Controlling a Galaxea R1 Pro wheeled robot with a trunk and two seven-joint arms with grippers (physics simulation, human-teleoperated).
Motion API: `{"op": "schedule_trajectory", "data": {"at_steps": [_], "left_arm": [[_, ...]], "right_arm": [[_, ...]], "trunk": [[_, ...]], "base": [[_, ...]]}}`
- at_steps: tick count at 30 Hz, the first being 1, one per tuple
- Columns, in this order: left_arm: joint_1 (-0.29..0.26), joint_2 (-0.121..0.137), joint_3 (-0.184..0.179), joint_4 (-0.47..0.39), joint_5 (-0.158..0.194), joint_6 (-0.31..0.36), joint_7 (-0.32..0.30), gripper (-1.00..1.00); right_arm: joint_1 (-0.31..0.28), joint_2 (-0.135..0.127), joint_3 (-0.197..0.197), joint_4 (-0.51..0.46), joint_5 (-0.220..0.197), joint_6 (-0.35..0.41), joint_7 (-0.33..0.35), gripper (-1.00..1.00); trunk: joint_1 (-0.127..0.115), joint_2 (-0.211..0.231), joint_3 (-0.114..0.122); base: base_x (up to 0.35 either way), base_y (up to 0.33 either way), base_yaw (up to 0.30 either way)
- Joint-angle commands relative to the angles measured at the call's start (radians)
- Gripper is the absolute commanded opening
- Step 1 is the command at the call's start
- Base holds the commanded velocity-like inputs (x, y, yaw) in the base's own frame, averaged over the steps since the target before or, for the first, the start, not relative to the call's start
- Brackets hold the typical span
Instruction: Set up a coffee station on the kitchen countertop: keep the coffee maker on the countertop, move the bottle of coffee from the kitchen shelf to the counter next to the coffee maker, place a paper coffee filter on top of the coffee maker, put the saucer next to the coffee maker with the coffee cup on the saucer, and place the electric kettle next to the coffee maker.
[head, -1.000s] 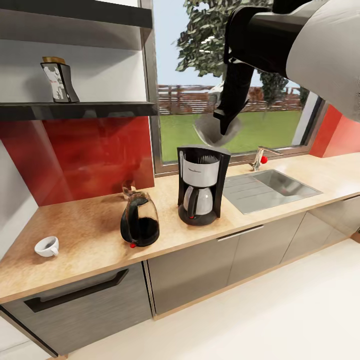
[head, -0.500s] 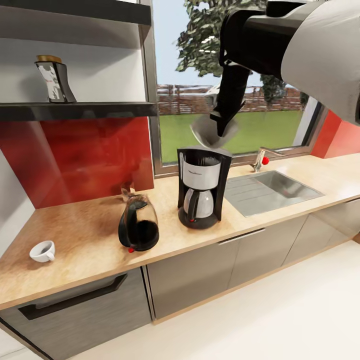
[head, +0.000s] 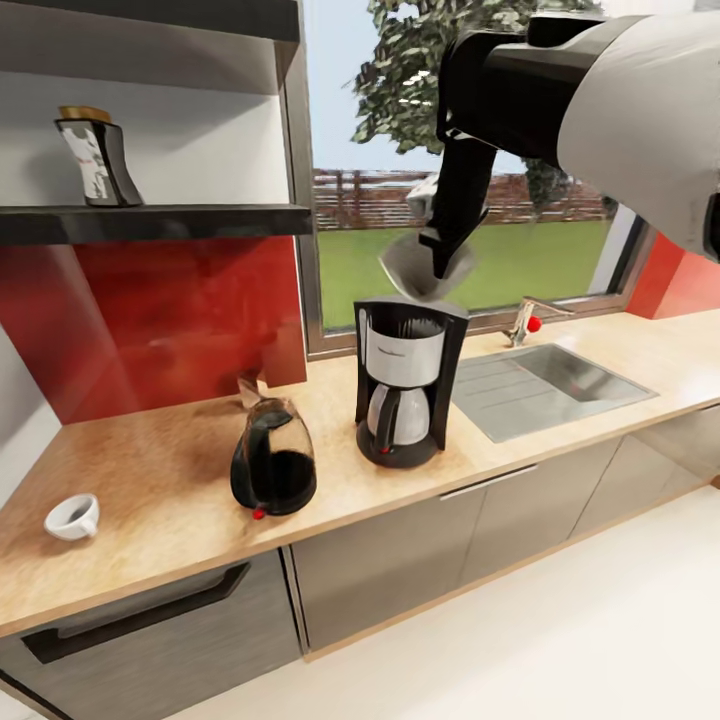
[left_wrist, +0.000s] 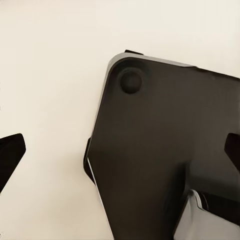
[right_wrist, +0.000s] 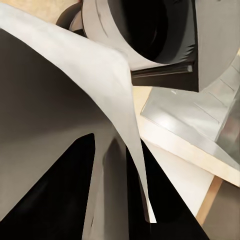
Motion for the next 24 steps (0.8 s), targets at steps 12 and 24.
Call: {"op": "schedule_trajectory", "data": {"at_steps": [12, 24], "left_arm": [[0.001, 0.001, 0.001, 0.015, 0.000, -0.001, 0.013, 1.00], [0.001, 0.001, 0.001, 0.016, 0.000, 0.001, 0.014, 1.00]], "right_arm": [[0.025, 0.001, 0.005, 0.000, -0.007, 0.010, 0.008, -1.00], [0.105, 0.002, 0.005, 0.004, -0.005, 0.010, 0.007, -1.00]], "trunk": [[0.001, -0.002, -0.002], [0.001, -0.002, -0.002]], "base": [[0.188, 0.000, 0.000], [0.065, 0.000, 0.000]]}}
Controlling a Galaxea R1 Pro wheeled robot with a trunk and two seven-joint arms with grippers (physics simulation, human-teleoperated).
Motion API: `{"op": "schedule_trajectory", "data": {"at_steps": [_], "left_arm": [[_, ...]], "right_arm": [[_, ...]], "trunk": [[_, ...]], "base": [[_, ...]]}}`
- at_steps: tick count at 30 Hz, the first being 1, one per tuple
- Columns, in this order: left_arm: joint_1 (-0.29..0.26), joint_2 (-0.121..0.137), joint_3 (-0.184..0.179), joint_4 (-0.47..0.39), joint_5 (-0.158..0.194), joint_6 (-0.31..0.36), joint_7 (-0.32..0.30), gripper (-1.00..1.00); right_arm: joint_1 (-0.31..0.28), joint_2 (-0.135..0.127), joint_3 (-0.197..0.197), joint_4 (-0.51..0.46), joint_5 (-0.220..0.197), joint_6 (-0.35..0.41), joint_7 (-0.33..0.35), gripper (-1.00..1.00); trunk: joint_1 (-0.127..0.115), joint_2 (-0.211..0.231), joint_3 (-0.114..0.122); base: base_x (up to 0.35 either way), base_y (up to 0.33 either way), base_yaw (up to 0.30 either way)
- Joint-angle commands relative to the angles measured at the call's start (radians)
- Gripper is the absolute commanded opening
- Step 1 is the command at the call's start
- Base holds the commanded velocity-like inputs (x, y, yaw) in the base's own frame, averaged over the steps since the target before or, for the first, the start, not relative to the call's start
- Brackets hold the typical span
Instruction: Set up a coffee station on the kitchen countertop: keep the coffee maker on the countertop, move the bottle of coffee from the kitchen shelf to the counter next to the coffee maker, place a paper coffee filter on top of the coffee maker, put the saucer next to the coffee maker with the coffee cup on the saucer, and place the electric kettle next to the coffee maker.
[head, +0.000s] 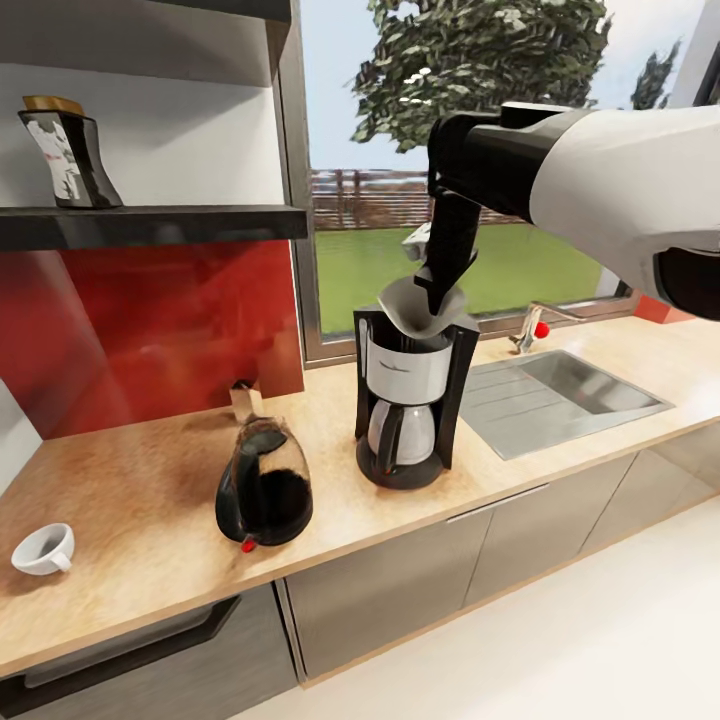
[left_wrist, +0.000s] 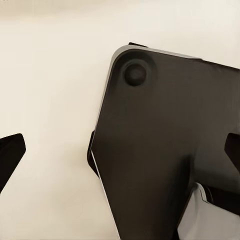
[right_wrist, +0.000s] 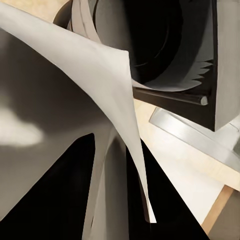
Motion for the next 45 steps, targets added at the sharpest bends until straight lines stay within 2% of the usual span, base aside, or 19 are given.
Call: {"op": "schedule_trajectory", "data": {"at_steps": [1, 45], "left_arm": [[-0.001, 0.000, 0.002, 0.001, 0.001, -0.004, 0.002, 1.00], [0.000, -0.002, 0.003, 0.002, 0.002, -0.004, 0.000, 1.00]], "right_arm": [[-0.002, 0.000, 0.005, 0.000, -0.005, 0.011, 0.005, -1.00], [-0.001, 0.005, 0.005, 0.000, -0.003, 0.011, 0.005, -1.00]], "trunk": [[0.001, -0.002, -0.002], [0.001, -0.002, -0.002]], "base": [[0.007, 0.000, 0.000], [0.034, 0.008, 0.000]]}}
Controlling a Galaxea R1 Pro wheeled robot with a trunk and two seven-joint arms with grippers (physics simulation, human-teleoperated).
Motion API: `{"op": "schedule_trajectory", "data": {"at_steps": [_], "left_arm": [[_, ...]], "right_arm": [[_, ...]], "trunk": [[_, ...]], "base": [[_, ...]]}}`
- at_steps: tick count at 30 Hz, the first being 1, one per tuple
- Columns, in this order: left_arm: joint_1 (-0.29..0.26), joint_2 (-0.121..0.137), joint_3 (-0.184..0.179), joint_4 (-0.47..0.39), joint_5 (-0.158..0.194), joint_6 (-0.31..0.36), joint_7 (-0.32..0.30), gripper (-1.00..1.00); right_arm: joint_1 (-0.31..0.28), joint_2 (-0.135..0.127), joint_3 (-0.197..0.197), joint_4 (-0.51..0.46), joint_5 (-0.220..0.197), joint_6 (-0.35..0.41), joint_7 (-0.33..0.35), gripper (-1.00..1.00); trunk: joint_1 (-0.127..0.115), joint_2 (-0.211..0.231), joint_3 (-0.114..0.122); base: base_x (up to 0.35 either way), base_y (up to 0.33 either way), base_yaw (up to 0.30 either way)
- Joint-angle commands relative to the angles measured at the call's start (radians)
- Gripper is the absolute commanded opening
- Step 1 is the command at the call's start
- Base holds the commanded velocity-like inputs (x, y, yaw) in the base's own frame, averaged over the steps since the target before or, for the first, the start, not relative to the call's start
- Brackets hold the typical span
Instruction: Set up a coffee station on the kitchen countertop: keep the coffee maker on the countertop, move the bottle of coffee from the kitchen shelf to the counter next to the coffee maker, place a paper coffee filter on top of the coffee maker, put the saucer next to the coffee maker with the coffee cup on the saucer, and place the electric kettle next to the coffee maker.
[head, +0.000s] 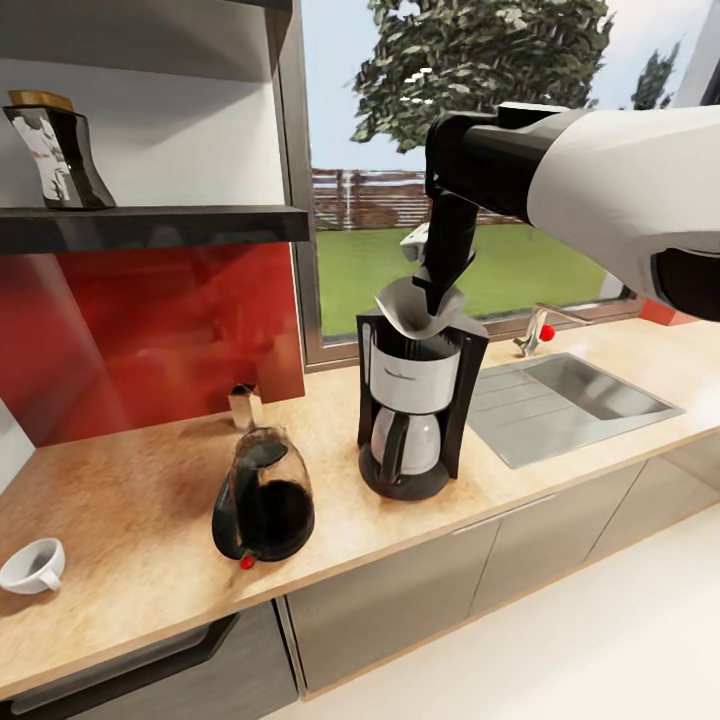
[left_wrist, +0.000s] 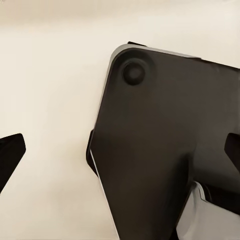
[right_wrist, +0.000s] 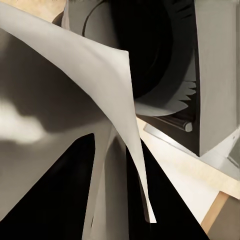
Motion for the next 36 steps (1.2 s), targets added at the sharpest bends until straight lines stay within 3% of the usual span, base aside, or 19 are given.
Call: {"op": "schedule_trajectory", "data": {"at_steps": [1, 34, 35, 36], "left_arm": [[-0.001, 0.000, 0.002, 0.001, 0.001, -0.004, 0.002, 1.00], [-0.001, -0.003, 0.003, 0.001, 0.001, -0.004, 0.001, 1.00], [-0.001, -0.003, 0.003, 0.001, 0.001, -0.004, 0.001, 1.00], [-0.001, -0.003, 0.003, 0.001, 0.001, -0.004, 0.001, 1.00]], "right_arm": [[-0.002, 0.000, 0.005, 0.000, -0.005, 0.011, 0.005, -1.00], [0.007, 0.002, 0.005, -0.004, -0.005, 0.011, 0.003, -1.00], [0.007, 0.002, 0.005, -0.004, -0.004, 0.011, 0.003, 1.00], [0.008, 0.002, 0.005, -0.004, -0.004, 0.011, 0.003, 1.00]], "trunk": [[0.001, -0.002, -0.002], [0.001, -0.002, -0.002], [0.001, -0.002, -0.002], [0.001, -0.002, -0.002]], "base": [[0.034, 0.000, 0.000], [0.039, 0.011, 0.000], [0.000, 0.000, 0.000], [0.000, 0.000, 0.000]]}}
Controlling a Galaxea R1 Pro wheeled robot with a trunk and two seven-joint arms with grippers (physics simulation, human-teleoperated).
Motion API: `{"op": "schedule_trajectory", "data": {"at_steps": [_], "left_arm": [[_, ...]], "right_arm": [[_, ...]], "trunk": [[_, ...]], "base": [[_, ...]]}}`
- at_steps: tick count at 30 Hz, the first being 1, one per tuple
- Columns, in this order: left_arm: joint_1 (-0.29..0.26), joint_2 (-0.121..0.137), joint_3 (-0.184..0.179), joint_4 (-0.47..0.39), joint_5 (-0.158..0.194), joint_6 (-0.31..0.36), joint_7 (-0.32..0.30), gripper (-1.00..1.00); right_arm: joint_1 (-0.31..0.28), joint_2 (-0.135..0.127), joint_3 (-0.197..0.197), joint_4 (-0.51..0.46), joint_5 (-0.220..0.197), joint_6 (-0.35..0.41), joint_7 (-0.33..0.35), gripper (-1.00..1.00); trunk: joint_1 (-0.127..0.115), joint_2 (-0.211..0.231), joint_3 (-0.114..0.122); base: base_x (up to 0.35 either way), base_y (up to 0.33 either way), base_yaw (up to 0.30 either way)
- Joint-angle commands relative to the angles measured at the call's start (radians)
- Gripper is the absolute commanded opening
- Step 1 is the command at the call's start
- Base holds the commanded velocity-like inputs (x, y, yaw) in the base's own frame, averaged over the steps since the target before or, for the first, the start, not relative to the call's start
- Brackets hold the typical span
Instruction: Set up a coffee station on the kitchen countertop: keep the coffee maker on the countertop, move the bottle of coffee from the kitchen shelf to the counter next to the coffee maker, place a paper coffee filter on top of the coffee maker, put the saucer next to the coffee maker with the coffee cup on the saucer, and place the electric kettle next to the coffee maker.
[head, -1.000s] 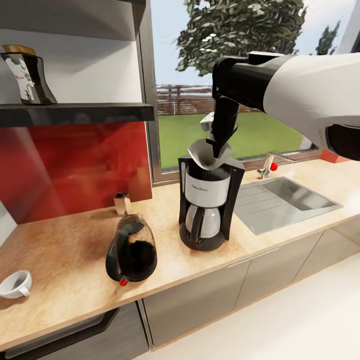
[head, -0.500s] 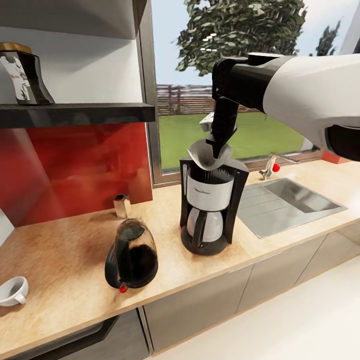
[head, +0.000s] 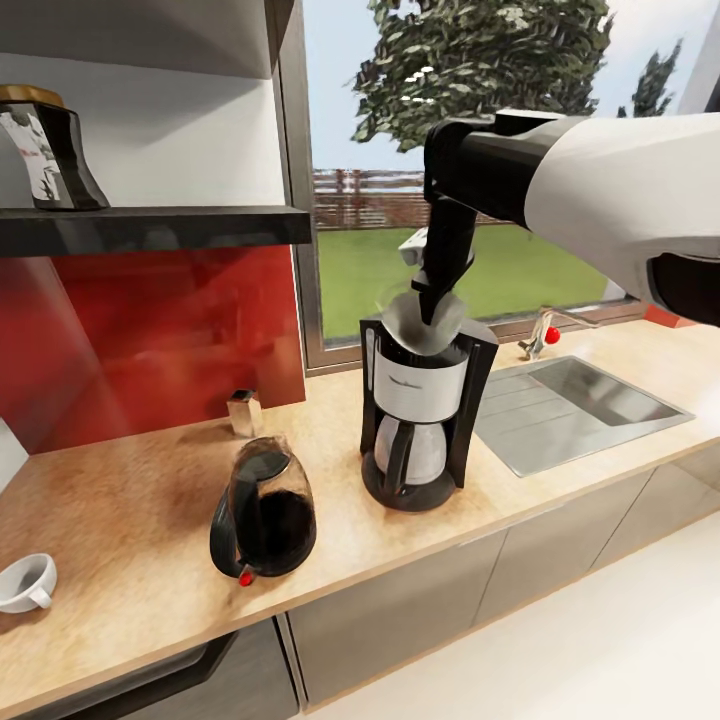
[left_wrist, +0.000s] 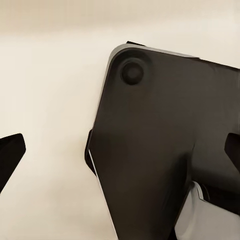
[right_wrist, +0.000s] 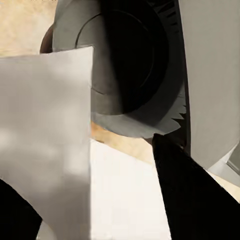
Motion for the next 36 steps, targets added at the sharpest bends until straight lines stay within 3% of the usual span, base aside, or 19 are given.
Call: {"op": "schedule_trajectory", "data": {"at_steps": [1, 36], "left_arm": [[-0.001, 0.000, 0.002, 0.001, 0.001, -0.004, 0.002, 1.00], [0.000, -0.002, 0.001, 0.002, 0.000, -0.004, -0.004, 1.00]], "right_arm": [[-0.001, 0.000, 0.005, 0.000, -0.003, 0.007, 0.003, 1.00], [0.018, 0.000, 0.005, 0.001, -0.002, 0.008, 0.002, 1.00]], "trunk": [[0.001, -0.002, -0.002], [0.001, -0.002, -0.002]], "base": [[0.000, 0.000, 0.000], [0.022, 0.010, 0.000]]}}
